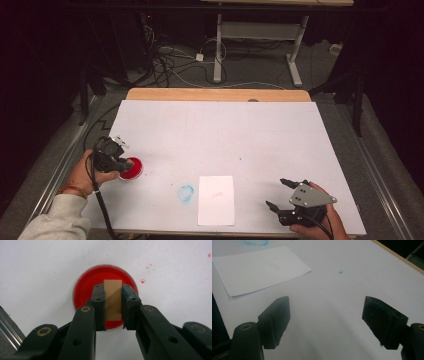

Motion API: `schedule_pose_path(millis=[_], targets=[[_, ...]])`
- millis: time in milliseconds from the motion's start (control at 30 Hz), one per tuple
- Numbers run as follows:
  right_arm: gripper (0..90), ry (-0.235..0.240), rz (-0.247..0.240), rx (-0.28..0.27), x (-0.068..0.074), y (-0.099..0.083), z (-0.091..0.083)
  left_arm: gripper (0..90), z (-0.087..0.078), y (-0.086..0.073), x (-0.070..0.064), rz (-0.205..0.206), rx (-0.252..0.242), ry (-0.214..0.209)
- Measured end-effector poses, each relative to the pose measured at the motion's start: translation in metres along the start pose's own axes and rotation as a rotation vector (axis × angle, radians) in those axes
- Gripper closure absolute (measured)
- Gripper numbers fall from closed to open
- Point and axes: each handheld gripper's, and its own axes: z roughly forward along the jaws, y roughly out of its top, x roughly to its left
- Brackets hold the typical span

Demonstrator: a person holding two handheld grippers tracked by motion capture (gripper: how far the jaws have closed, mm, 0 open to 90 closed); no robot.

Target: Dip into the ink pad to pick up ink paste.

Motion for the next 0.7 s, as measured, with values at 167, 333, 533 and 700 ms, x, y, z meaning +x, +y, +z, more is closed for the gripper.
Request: schedule_pose_path(millis=[167,333,533,700], targets=[[23.2,0.002,0.002,0.009,0.0,-0.002,0.0,73.9,0.008,-0.001,0.001,-0.008,0.016,0.018],[23.2,-0.003,0.0,0.013,0.001,-0.002,-0.001,73.8,0.01,-0.001,0.0,-0.007,0.016,0.016],[23.2,0.008,-0.004,0.021,0.003,-0.002,0.0,74.0,0.015,0.01,-0.008,0.028,0.091,0.066],[23.1,0.01,-0.001,0.02,0.003,-0.003,0.0,74.1,0.016,0.018,-0.008,0.04,0.151,0.068]])
